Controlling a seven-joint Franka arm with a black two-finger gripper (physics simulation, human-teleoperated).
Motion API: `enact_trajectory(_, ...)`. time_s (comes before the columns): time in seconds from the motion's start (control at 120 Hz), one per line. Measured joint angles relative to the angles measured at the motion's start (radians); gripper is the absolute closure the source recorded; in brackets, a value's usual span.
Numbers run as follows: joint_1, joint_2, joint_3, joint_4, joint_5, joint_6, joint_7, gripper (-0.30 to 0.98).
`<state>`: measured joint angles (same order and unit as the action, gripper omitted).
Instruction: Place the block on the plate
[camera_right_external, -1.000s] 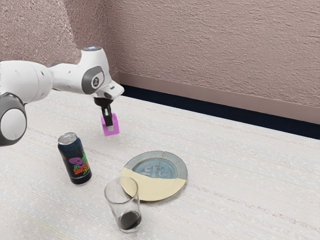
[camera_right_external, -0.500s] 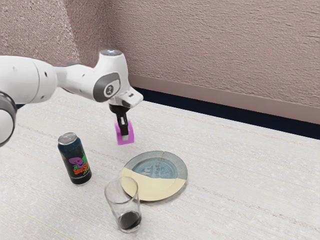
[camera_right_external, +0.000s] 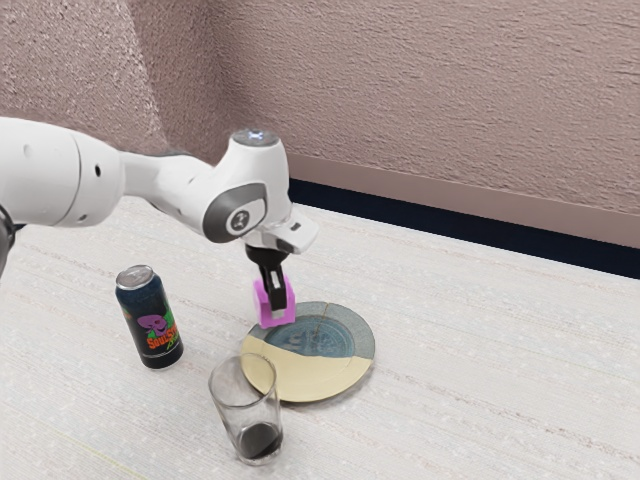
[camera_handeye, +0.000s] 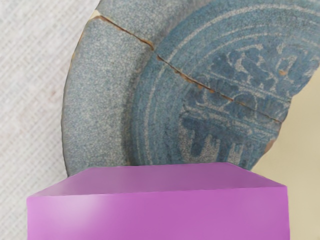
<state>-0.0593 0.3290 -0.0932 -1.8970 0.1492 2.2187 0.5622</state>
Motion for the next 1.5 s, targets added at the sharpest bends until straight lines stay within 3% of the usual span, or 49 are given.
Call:
enact_trajectory(0.308, -0.073, -0.043, -0.029, -0.091, 0.006, 0.056, -0.139, 0.30)
enact_trajectory(0.592, -0.079, -0.040, -0.056, -0.125, 0.006, 0.104, -0.246, 0.30)
enact_trajectory(0.775, -0.097, -0.035, -0.054, -0.117, 0.004, 0.111, -0.286, 0.14)
enact_trajectory(1.242, -0.099, -0.057, -0.068, -0.033, 0.006, -0.007, -0.354, 0.02)
enact_trajectory(1.5, -0.097, -0.149, -0.044, -0.008, -0.004, -0.110, -0.375, 0.00)
